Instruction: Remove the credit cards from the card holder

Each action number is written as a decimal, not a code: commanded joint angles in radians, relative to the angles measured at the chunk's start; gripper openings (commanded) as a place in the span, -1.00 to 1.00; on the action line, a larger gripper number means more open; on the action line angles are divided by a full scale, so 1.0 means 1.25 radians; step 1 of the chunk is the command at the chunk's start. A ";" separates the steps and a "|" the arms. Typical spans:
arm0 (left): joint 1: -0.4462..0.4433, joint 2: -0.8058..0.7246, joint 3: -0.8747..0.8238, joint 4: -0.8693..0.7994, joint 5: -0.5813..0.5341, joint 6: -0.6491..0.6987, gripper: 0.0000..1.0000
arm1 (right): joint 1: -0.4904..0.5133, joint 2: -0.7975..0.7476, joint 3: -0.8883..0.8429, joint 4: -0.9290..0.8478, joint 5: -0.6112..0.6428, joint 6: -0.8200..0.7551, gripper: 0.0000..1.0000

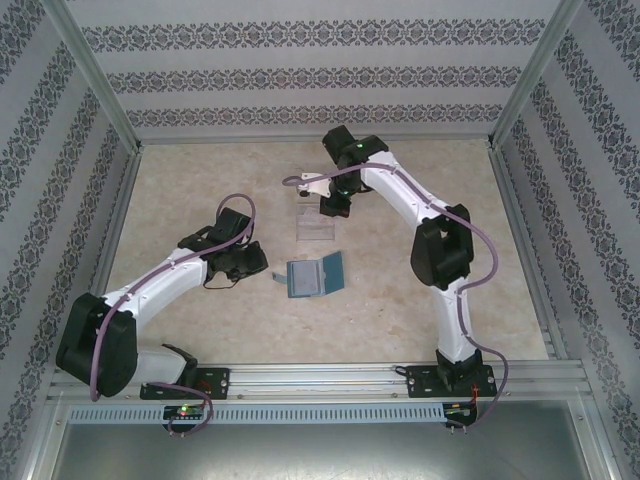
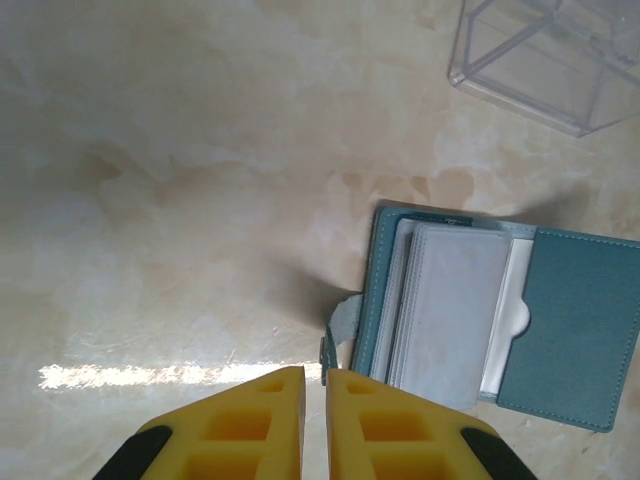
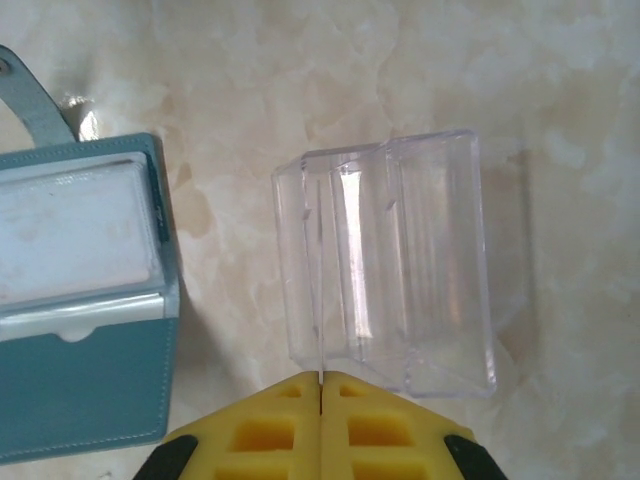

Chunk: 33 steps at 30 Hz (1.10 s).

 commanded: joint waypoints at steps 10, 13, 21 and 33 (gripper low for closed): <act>0.032 -0.031 -0.025 -0.023 -0.014 -0.005 -0.72 | 0.037 0.163 0.205 -0.165 0.058 -0.075 -1.00; 0.037 -0.034 -0.029 -0.023 -0.013 -0.003 -0.72 | 0.042 0.186 0.219 -0.176 0.067 -0.073 -1.00; 0.045 -0.035 -0.038 -0.014 -0.006 0.000 -0.72 | 0.052 0.215 0.232 -0.220 0.066 -0.074 -1.00; 0.050 -0.021 -0.035 -0.001 0.007 0.004 -0.72 | 0.024 0.140 0.229 -0.150 0.058 0.062 -1.00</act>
